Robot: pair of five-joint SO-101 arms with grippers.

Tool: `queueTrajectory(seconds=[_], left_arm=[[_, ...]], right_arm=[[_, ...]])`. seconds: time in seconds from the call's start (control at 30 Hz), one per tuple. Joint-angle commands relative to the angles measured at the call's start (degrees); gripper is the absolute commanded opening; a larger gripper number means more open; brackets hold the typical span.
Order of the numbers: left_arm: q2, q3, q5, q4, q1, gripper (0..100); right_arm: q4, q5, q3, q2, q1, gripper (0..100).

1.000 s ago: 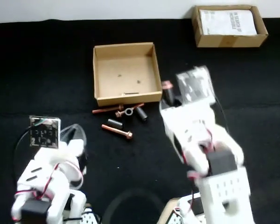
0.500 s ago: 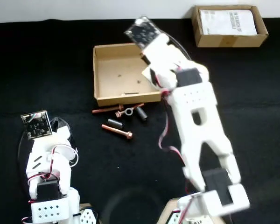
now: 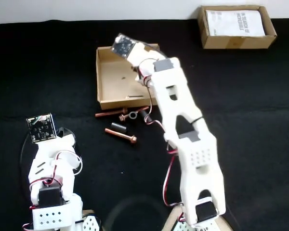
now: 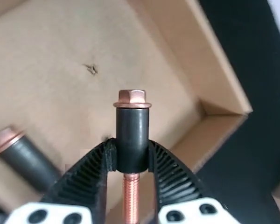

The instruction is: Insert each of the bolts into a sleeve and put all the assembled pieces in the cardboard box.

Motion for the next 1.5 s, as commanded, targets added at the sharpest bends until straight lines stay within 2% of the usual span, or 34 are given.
queueTrajectory(seconds=[0.0, 0.23, 0.43, 0.57, 0.67, 0.73, 0.93, 1.07, 1.27, 1.47], left_arm=[[-0.7, 0.9, -0.4, -1.3, 0.7, 1], [-0.7, 0.9, -0.5, -1.3, 0.7, 1], [-0.6, 0.9, -0.6, -1.3, 0.7, 1], [-0.5, 0.9, -0.6, -1.3, 0.7, 1], [-0.5, 0.9, -0.6, -1.1, 0.7, 1], [-0.5, 0.9, -0.6, -1.1, 0.8, 1], [-0.5, 0.9, -0.6, -1.1, 0.9, 1], [-0.5, 0.9, -0.6, -1.1, 1.0, 1], [-0.4, 0.9, -0.6, -1.1, 1.0, 1], [-0.4, 0.9, -0.6, -1.1, 1.0, 1]], right_arm=[[0.6, 0.8, -10.7, 4.8, -1.5, 1.3], [15.6, 0.4, -22.3, 8.5, -2.9, 21.1], [30.1, -1.0, -36.4, 8.2, -3.0, 18.7], [45.5, -9.1, -49.5, 8.2, -4.1, 16.4], [46.9, -16.4, -58.3, 8.0, -4.1, 16.3], [46.9, -20.4, -59.2, 6.3, -3.7, 16.3], [47.0, -29.5, -48.0, -3.6, -5.5, 16.3], [47.0, -30.1, -32.5, -14.1, -7.9, 16.3], [46.7, -30.2, 0.8, -31.3, -9.3, 16.3], [40.6, -30.2, 23.5, -37.0, -8.0, 16.3]])
